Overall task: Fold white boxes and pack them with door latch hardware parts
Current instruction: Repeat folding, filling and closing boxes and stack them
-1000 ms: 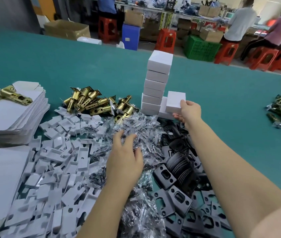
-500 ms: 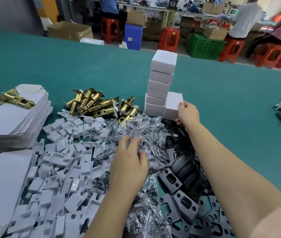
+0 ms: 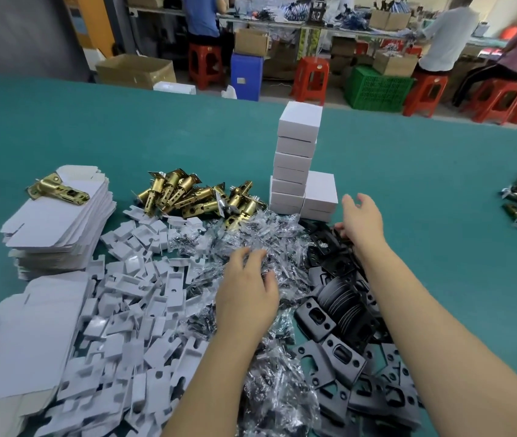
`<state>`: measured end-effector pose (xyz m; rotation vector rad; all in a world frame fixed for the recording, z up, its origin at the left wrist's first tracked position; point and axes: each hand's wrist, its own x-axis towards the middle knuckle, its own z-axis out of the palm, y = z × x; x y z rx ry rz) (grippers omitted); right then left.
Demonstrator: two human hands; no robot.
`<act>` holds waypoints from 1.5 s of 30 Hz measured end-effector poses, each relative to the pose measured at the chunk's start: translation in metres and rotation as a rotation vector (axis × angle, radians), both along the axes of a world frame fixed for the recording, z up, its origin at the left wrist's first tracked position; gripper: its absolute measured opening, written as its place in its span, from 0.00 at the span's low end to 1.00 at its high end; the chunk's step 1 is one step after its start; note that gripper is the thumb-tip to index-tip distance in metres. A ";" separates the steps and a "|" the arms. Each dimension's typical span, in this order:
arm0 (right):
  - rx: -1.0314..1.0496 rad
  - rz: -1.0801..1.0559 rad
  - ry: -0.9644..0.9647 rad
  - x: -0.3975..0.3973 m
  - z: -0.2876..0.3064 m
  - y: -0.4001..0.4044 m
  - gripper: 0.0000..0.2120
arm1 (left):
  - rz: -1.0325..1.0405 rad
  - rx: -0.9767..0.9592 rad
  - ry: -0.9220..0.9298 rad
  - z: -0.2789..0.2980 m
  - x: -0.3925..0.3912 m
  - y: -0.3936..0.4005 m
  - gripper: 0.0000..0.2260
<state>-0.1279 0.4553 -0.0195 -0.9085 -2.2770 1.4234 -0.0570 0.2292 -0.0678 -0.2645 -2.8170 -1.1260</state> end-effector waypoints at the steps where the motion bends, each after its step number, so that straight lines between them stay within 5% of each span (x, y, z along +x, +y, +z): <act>1: 0.008 0.021 0.067 0.021 0.002 -0.010 0.23 | -0.001 -0.012 0.008 0.000 0.001 0.001 0.21; 4: 0.006 0.274 0.174 0.101 -0.003 -0.059 0.12 | 0.020 -0.020 0.011 0.000 0.006 0.003 0.20; 8: 0.139 0.527 0.128 0.186 -0.029 -0.121 0.13 | 0.032 0.034 -0.026 0.003 0.006 0.002 0.17; 17: 0.703 0.571 0.206 0.223 -0.066 -0.158 0.18 | 0.199 0.187 -0.075 0.031 -0.018 0.006 0.10; 21: 0.721 0.533 0.226 0.222 -0.069 -0.158 0.14 | 0.235 0.373 -0.161 0.045 -0.024 0.008 0.12; 26: 0.731 0.500 0.256 0.222 -0.073 -0.160 0.12 | -0.172 -0.100 0.076 0.073 -0.016 -0.018 0.10; 28: 0.719 0.504 0.240 0.221 -0.073 -0.160 0.13 | -0.255 -0.147 0.031 0.082 -0.019 -0.034 0.09; 32: 0.673 0.517 0.209 0.222 -0.071 -0.161 0.15 | -0.115 0.228 -0.254 0.092 -0.030 -0.088 0.08; 34: 0.656 0.519 0.203 0.222 -0.071 -0.159 0.15 | -0.033 0.078 -0.231 0.096 -0.031 -0.120 0.08; 37: 0.646 0.527 0.194 0.222 -0.072 -0.159 0.15 | 0.076 -0.495 -0.129 0.096 -0.028 -0.168 0.07; 45: 0.630 0.524 0.183 0.222 -0.075 -0.159 0.13 | 0.325 -0.724 -0.208 0.067 -0.007 -0.237 0.14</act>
